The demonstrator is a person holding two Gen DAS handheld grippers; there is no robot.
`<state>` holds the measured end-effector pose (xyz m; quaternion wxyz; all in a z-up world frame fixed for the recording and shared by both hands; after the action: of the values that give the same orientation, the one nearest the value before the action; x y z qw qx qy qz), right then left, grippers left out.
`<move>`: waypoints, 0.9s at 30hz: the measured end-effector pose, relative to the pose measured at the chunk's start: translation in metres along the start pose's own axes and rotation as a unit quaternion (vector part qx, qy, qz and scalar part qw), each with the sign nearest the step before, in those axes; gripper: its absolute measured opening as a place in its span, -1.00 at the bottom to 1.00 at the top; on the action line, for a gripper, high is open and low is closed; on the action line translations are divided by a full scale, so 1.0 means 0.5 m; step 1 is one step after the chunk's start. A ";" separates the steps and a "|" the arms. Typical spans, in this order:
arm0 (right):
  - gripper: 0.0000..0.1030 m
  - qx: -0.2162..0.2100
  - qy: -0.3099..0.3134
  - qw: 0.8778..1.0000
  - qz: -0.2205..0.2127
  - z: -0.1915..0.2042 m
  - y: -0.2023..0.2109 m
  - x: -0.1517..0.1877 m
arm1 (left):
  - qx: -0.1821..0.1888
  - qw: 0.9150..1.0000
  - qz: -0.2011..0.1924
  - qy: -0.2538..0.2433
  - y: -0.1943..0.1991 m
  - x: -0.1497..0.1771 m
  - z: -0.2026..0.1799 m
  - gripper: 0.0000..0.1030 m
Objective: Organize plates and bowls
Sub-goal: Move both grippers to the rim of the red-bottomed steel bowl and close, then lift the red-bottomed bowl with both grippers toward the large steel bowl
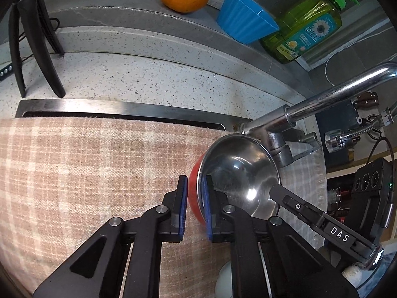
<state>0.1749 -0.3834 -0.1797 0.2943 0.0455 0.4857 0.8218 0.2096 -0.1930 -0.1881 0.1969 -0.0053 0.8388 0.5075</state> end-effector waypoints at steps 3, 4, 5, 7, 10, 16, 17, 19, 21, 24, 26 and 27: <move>-0.83 0.001 -0.003 1.000 0.000 0.002 -0.005 -0.003 | -0.002 1.000 0.002 -0.006 -0.002 0.001 -0.005 -0.85; -0.83 0.003 -0.003 1.000 0.000 0.001 -0.005 -0.003 | -0.005 1.000 0.000 -0.009 -0.002 0.001 -0.007 -0.85; -0.83 0.006 -0.001 1.000 0.000 0.002 -0.006 -0.002 | -0.007 1.000 -0.001 -0.011 -0.001 0.001 -0.010 -0.85; -0.84 0.012 0.002 1.000 0.000 0.001 -0.006 0.000 | -0.009 1.000 -0.003 -0.013 0.001 0.001 -0.011 -0.85; -0.84 0.012 0.000 1.000 0.001 0.002 -0.006 0.003 | -0.009 1.000 -0.006 -0.012 0.004 0.002 -0.013 -0.85; -0.84 0.007 0.001 1.000 -0.006 0.005 0.015 0.011 | -0.007 1.000 -0.015 -0.015 0.027 0.008 -0.019 -0.85; -0.84 0.007 0.003 1.000 -0.008 0.008 0.020 0.013 | -0.007 1.000 -0.017 -0.016 0.033 0.009 -0.018 -0.85; -0.84 0.005 0.009 1.000 -0.010 0.015 0.030 0.018 | -0.008 1.000 -0.022 -0.018 0.047 0.013 -0.020 -0.85; -0.84 0.004 0.016 1.000 -0.014 0.024 0.043 0.024 | -0.008 0.999 -0.028 -0.020 0.061 0.016 -0.023 -0.85; -0.84 -0.001 0.020 1.000 -0.018 0.037 0.062 0.034 | -0.007 0.999 -0.036 -0.024 0.084 0.024 -0.027 -0.85; -0.84 -0.002 0.025 0.999 -0.023 0.046 0.076 0.043 | -0.005 0.999 -0.039 -0.025 0.098 0.029 -0.030 -0.85; -0.84 -0.003 0.028 0.999 -0.025 0.050 0.083 0.048 | -0.005 0.999 -0.042 -0.027 0.107 0.032 -0.031 -0.85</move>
<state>0.1460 -0.3663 -0.1372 0.3010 0.0095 0.4919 0.8169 0.1785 -0.1772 -0.1419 0.2403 -0.0278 0.8297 0.5031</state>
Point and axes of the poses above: each gripper's, at about its wrist camera, not at the fingertips, and y roughly against the way its jaws point, z to its left, x to its underside, the point moved 4 cm from there along -y, roughly the way its jaws point, and after that the axes turned 6 degrees about -y, right-handed, at the moved point
